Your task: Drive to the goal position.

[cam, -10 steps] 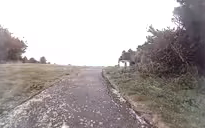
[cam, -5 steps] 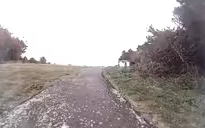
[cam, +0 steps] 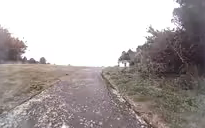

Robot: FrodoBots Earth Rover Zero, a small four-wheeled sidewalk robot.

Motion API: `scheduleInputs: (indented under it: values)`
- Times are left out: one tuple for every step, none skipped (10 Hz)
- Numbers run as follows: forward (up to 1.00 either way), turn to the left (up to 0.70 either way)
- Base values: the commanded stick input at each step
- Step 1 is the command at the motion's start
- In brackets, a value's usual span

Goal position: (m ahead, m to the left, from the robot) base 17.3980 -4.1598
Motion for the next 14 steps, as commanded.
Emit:
scheduleInputs:
  values:
    - [1.00, 0.40]
    - [1.00, 0.40]
    - [1.00, 0.40]
    - [1.00, 0.40]
    - [1.00, 0.40]
    - [1.00, 0.40]
    - [1.00, 0.17]
    - [1.00, 0.06]
    - [1.00, 0.00]
    - [1.00, 0.00]
    - [1.00, 0.00]
    - [1.00, 0.00]
    - [1.00, 0.00]
    - [1.00, 0.00]
